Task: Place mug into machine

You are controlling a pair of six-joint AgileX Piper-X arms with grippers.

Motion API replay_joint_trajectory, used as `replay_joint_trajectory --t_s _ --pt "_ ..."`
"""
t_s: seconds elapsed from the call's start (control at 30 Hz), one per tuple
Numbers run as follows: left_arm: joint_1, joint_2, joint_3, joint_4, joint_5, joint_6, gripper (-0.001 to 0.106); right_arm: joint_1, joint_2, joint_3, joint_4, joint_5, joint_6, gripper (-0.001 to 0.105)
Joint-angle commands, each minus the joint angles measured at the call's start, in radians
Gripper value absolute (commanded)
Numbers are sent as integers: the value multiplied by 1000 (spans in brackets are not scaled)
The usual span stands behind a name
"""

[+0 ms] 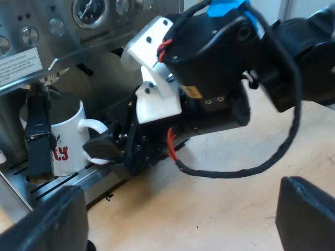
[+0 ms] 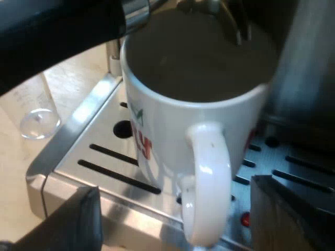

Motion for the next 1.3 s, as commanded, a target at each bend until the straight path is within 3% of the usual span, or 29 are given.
replay_joint_trajectory --t_s 0.03,0.3,0.5,0.77,1.13,1.2,1.3 --pt "-5 2 -1 -4 2 -14 74 25 -50 -11 62 26 -12 62" --pt "-5 2 -1 -4 2 -14 74 107 -147 -11 230 61 -6 62" --pt "-5 2 -5 -4 6 -14 74 149 -233 -11 311 61 34 62" --pt "-5 2 -89 -4 6 -2 74 188 -328 -11 362 64 34 62" --pt "-5 -3 -119 49 4 14 74 197 -425 -11 371 84 34 62" --pt "-5 -3 -119 45 -11 18 74 197 -425 -11 360 84 26 59" --pt "-5 -3 -119 46 -25 35 74 197 -422 -11 327 84 18 38"
